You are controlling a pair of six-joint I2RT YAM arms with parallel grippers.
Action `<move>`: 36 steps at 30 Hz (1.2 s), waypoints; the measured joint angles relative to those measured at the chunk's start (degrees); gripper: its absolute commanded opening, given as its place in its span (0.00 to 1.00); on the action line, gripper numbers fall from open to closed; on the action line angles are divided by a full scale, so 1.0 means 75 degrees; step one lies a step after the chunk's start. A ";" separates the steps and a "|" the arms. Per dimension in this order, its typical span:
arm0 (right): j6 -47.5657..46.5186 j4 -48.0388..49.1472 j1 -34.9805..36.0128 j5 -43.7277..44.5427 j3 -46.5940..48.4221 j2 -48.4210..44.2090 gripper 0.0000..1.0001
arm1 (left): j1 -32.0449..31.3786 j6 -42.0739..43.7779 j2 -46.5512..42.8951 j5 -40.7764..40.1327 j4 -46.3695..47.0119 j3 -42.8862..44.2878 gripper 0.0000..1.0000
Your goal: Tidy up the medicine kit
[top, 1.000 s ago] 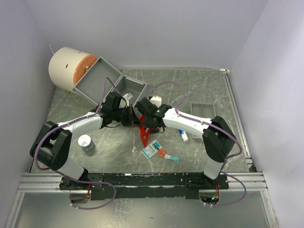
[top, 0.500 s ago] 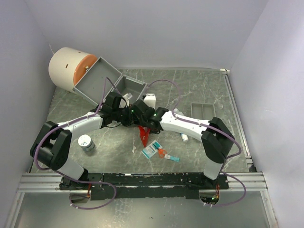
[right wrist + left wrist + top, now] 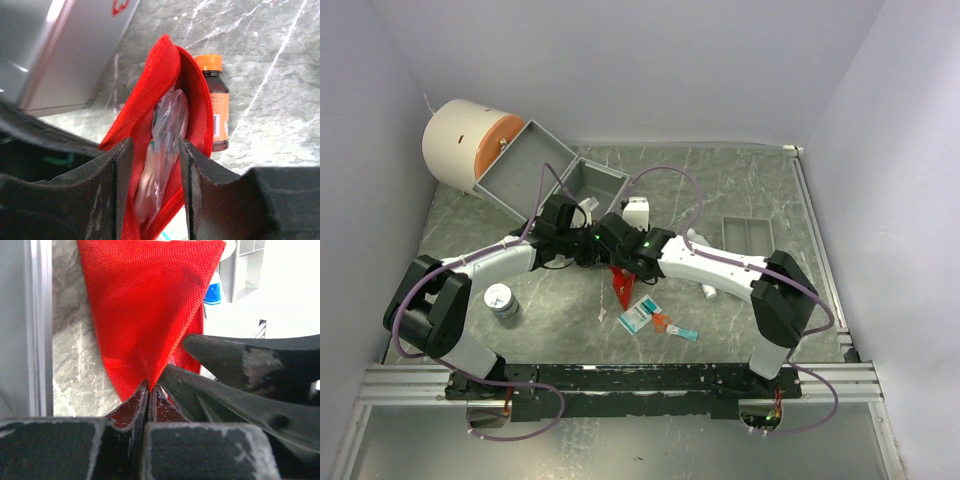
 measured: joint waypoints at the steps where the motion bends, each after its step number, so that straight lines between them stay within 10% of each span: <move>1: 0.0055 0.0000 0.0000 -0.0055 0.0000 -0.0125 0.42 | -0.0003 -0.0003 0.0000 0.0003 0.0003 0.0000 0.07; 18: 0.0574 -0.0172 0.0009 -0.0918 -0.0187 -0.0449 0.18 | -0.0009 0.0003 0.0000 0.0020 -0.0006 0.0009 0.07; 36: 0.0530 0.0880 -0.0402 -0.1425 -0.2008 -0.3179 0.42 | -0.0012 0.0469 -0.0038 0.0000 -0.0592 0.0312 0.07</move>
